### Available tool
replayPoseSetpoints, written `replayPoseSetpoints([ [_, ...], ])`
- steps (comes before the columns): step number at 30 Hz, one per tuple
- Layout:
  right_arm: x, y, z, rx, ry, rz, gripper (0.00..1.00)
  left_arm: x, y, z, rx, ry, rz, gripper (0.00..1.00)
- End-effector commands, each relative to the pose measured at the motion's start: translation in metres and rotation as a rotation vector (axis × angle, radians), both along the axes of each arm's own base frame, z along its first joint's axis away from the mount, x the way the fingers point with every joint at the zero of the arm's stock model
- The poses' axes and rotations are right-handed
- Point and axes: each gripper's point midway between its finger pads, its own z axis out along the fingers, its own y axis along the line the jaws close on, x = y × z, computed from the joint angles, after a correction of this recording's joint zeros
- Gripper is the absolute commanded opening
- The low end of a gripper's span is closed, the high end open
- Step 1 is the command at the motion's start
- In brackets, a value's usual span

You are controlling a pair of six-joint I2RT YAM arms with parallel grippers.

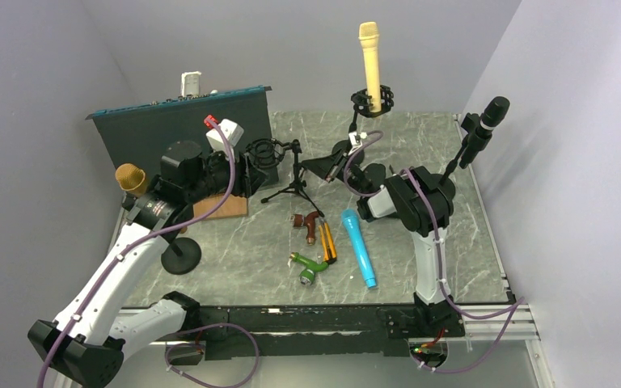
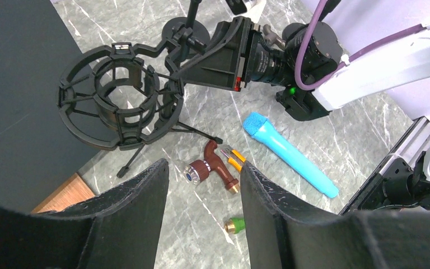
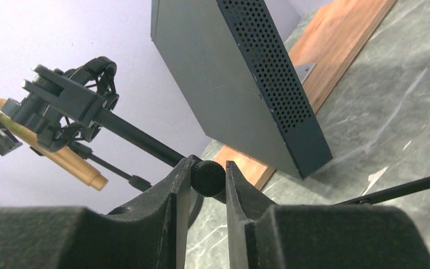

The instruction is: Remove the microphone from the stand

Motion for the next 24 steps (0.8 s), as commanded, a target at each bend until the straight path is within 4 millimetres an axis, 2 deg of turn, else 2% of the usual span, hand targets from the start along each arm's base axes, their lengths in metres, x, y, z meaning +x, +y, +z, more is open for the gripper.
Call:
replayPoseSetpoints([
  [1, -0.006, 0.003, -0.014, -0.071, -0.262, 0.014, 0.0, 0.005, -0.001, 0.009, -0.017, -0.037, 0.002, 0.54],
  [5, -0.005, 0.003, -0.017, -0.098, -0.301, 0.005, 0.01, 0.005, -0.001, 0.008, -0.014, -0.036, 0.004, 0.54],
  [8, -0.007, 0.0, -0.015, -0.102, -0.3, -0.005, 0.16, 0.006, -0.001, 0.009, -0.015, -0.036, 0.004, 0.54],
  [11, -0.014, -0.009, -0.011, -0.099, -0.264, -0.042, 0.27, 0.005, -0.001, 0.01, -0.014, -0.04, 0.005, 0.54],
  [16, -0.019, -0.028, 0.002, -0.112, -0.131, -0.137, 0.46, 0.003, 0.0, 0.012, -0.018, -0.048, 0.006, 0.54],
  [17, -0.019, -0.03, 0.01, -0.119, -0.109, -0.15, 0.5, 0.002, 0.0, 0.014, -0.023, -0.052, 0.005, 0.54],
  [19, -0.019, -0.033, 0.005, -0.165, -0.011, -0.162, 0.55, 0.001, 0.0, 0.015, -0.028, -0.054, -0.001, 0.54],
  [24, -0.024, -0.04, 0.008, -0.286, 0.123, -0.193, 0.65, 0.0, 0.001, 0.018, -0.032, -0.06, 0.001, 0.54],
])
